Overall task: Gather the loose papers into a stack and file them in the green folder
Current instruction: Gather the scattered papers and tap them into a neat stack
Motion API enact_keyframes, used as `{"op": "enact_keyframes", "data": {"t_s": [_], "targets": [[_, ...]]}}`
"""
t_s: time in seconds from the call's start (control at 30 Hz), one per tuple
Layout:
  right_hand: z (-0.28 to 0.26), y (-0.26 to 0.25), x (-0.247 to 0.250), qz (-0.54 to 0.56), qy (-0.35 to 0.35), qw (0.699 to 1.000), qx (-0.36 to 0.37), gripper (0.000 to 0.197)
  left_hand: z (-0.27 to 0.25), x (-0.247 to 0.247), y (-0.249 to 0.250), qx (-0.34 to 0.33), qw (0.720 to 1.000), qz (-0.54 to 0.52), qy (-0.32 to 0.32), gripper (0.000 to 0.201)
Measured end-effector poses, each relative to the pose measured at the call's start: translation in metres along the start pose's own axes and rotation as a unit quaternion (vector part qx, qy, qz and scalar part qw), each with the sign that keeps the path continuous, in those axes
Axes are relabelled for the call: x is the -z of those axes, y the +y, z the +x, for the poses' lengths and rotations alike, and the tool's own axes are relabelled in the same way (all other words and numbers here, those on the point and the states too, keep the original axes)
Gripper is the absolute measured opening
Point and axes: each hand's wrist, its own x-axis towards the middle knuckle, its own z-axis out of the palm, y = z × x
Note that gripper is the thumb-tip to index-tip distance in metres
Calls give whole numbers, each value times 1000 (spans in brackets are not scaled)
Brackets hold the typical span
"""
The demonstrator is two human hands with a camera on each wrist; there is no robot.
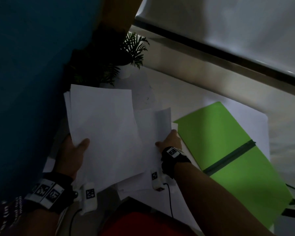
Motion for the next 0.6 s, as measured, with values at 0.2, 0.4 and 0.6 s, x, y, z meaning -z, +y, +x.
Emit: {"op": "enact_keyframes", "data": {"t_s": [0.2,0.4,0.6], "targets": [[-6,7,7,53,14,997,55,46,0,1,2,-7,1000,-6,8,43],[-8,21,97,105,153,974,126,44,6,-3,-8,16,1000,-13,-9,41],[-25,4,197,170,281,919,218,42,8,-56,-12,22,997,22,-74,44]]}}
